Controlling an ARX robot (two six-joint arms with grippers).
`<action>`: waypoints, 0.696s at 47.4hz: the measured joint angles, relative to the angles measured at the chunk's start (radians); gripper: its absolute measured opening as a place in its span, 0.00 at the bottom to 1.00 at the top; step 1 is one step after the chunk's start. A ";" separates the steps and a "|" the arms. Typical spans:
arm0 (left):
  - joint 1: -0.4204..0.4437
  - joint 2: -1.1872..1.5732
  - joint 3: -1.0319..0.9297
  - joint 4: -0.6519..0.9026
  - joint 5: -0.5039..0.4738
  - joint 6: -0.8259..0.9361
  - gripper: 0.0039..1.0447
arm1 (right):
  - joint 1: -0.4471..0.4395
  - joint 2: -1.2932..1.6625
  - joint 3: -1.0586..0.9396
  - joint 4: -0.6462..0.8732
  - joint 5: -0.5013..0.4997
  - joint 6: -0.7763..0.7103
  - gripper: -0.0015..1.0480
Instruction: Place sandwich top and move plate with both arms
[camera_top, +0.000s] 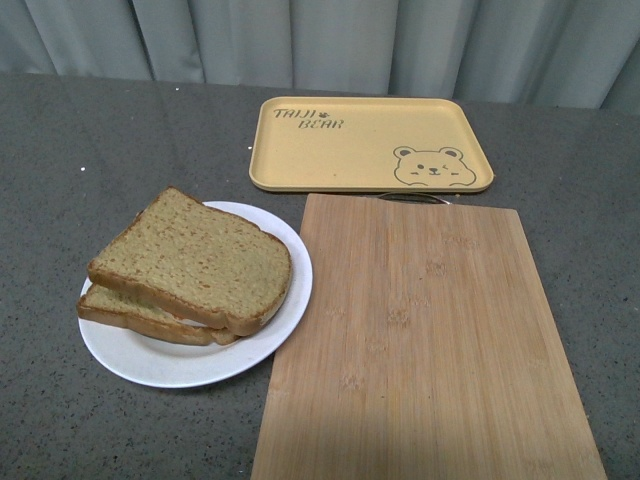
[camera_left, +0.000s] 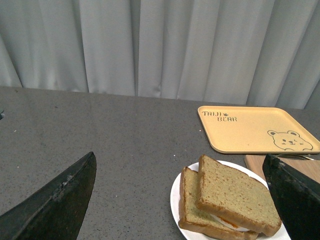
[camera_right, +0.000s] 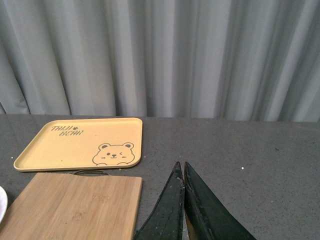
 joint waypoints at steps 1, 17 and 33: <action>0.000 0.000 0.000 0.000 0.000 0.000 0.94 | 0.000 -0.013 0.000 -0.012 0.000 0.000 0.01; 0.000 0.000 0.000 0.000 0.000 0.000 0.94 | 0.000 -0.146 0.000 -0.144 0.000 0.000 0.01; 0.000 0.000 0.000 0.000 0.000 0.000 0.94 | 0.000 -0.355 0.001 -0.357 -0.003 -0.001 0.01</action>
